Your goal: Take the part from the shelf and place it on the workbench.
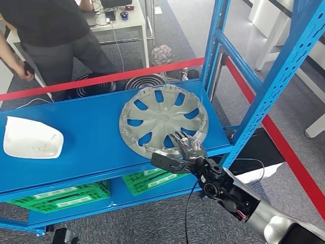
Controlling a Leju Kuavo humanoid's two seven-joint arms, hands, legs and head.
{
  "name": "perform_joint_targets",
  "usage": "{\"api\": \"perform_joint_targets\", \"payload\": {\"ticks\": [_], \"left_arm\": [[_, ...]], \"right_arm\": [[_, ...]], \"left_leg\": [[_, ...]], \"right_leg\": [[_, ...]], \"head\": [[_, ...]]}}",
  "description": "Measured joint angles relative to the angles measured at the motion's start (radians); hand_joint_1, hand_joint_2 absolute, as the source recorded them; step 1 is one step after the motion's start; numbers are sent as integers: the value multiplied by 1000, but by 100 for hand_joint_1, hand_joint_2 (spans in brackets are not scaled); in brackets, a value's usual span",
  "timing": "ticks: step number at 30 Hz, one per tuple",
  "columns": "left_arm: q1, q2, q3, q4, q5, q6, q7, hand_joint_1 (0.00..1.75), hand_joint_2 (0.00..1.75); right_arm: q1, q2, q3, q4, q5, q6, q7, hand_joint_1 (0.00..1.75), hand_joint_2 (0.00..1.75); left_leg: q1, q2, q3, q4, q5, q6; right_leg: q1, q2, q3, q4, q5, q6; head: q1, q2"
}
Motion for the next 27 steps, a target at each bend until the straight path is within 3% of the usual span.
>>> {"api": "perform_joint_targets", "payload": {"ticks": [6, 15, 27], "left_arm": [[-35, -13, -12, -5, -28, -12, 22, 0, 0], [-88, -30, -18, -8, -28, -7, 29, 0, 0], [-138, -26, -19, -8, -39, -12, 22, 0, 0]], "right_arm": [[-46, 27, 17, 85, -21, 17, -23, 0, 175], [-122, 95, 48, 252, -9, -55, -69, 0, 175], [-205, 197, 92, 446, 16, -66, -86, 0, 175]], "left_leg": [[0, 0, 0, 0, 0, 0], [0, 1, 2, 0, 1, -1], [7, 16, 12, -3, 3, -11]], "right_leg": [[0, 0, 1, 0, 0, 0], [0, 1, 1, 0, 2, -1], [4, 16, 5, -2, 9, -12]], "head": [[0, 0], [0, 0], [0, 0]]}}
